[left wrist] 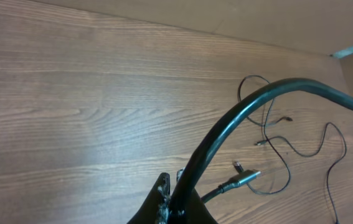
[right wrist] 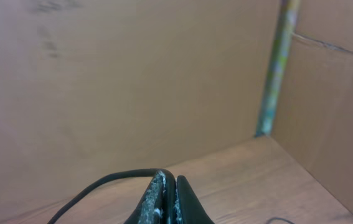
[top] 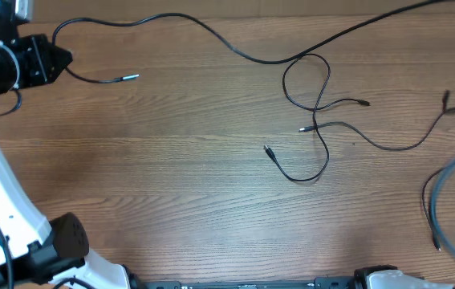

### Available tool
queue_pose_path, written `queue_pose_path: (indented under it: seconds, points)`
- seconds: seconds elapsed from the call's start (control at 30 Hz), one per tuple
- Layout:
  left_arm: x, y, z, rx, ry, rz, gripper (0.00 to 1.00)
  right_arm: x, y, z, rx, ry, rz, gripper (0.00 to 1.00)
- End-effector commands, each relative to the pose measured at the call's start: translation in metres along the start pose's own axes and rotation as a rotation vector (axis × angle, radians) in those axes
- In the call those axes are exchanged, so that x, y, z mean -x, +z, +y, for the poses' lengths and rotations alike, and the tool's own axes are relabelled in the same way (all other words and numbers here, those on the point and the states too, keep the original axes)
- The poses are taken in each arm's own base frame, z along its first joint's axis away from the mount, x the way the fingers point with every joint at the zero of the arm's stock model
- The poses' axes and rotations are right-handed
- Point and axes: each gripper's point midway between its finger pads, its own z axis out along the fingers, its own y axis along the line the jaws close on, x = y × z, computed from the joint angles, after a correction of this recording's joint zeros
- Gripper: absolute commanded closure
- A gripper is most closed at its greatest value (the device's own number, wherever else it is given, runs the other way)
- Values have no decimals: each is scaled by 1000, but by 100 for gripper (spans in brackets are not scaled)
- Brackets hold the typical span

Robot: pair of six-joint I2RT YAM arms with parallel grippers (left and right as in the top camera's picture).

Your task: Untangle cables

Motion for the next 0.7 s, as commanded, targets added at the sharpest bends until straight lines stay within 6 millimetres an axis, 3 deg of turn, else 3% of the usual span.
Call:
queue_pose_path:
  seconds: [0.0, 0.17, 0.37, 0.53, 0.67]
  points:
    - [-3, -27, -14, 30, 27, -47, 96, -6, 37, -7, 16, -7, 56, 96]
    - [-8, -30, -14, 51, 15, -37, 96, -21, 83, -35, -21, 16, 144, 96]
    - [11, -45, 21, 276, -117, -145, 96, -33, 122, -77, -81, 39, 201, 96]
    - [30, -64, 47, 446, -188, -262, 96, -41, 141, -109, -133, 72, 230, 96]
    - [33, -81, 72, 611, -247, -313, 96, -43, 143, -128, -175, 87, 235, 96]
